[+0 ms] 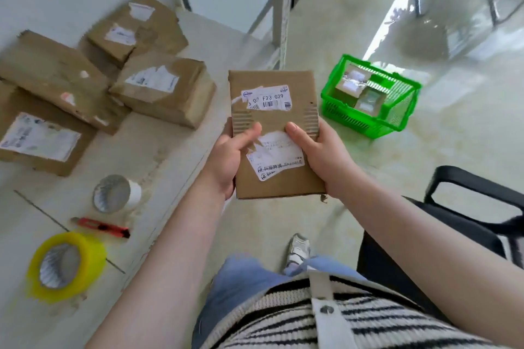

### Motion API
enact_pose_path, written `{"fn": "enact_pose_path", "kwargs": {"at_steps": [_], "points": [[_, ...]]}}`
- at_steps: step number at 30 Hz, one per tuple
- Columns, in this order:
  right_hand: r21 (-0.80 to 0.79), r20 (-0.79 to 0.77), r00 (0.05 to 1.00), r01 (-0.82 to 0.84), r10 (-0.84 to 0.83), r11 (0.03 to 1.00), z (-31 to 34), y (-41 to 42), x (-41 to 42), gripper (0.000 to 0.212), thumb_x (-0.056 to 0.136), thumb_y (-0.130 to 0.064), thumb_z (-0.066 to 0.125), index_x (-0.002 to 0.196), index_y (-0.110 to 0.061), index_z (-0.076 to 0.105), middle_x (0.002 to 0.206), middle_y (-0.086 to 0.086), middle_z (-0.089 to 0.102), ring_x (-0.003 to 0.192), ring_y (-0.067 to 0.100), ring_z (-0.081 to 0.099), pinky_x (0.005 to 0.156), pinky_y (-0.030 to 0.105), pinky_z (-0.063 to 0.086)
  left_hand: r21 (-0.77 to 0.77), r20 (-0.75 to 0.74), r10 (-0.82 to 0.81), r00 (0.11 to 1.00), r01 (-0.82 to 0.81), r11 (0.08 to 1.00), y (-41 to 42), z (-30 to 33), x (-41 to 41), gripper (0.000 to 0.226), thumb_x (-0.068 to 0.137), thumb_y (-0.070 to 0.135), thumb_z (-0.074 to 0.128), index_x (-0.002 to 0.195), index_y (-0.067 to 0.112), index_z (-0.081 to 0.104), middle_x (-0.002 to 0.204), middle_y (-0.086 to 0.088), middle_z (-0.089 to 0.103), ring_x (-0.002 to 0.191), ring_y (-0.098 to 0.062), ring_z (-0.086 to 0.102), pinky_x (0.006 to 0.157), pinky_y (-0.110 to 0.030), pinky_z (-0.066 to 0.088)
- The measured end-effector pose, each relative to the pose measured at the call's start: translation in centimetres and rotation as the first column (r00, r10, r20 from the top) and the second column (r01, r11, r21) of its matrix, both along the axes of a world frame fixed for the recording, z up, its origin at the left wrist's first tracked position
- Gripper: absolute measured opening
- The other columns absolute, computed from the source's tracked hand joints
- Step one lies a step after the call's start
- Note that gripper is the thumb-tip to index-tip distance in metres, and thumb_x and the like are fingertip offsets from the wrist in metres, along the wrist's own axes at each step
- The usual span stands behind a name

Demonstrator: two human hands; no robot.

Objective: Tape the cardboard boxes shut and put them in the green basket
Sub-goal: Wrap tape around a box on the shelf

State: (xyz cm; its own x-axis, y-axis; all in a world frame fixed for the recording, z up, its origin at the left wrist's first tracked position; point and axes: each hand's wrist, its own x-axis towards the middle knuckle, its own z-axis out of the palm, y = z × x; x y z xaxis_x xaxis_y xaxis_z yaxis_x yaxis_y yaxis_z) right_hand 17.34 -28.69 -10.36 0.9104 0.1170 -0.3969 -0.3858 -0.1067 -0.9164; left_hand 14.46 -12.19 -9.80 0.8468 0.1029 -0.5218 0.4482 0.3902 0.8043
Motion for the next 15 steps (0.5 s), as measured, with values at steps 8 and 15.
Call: {"fn": "enact_pose_path", "kwargs": {"at_steps": [8, 15], "points": [[0.058, -0.099, 0.954, 0.288, -0.282, 0.956, -2.4, -10.6, 5.9, 0.029, 0.089, -0.038, 0.069, 0.115, -0.027, 0.064, 0.103, -0.008, 0.074, 0.092, 0.010, 0.071, 0.085, 0.038, 0.057, 0.023, -0.084, -0.331, 0.940, 0.334, 0.942, -10.6, -1.5, 11.3, 0.039, 0.094, 0.016, 0.061, 0.132, 0.009, 0.055, 0.117, -0.015, 0.070, 0.102, -0.030, 0.070, 0.089, -0.043, 0.057], [0.004, -0.210, 0.879, 0.439, -0.428, 0.899, -6.1, -15.9, 14.0, 0.037, 0.086, -0.044, 0.070, 0.118, -0.027, 0.063, 0.108, -0.003, 0.074, 0.091, 0.013, 0.072, 0.073, 0.033, 0.060, 0.009, -0.211, -0.494, 0.844, 0.507, 0.862, -16.5, -5.8, 22.5, 0.043, 0.094, 0.019, 0.062, 0.134, 0.004, 0.052, 0.122, -0.019, 0.066, 0.109, -0.037, 0.065, 0.094, -0.048, 0.054]]}}
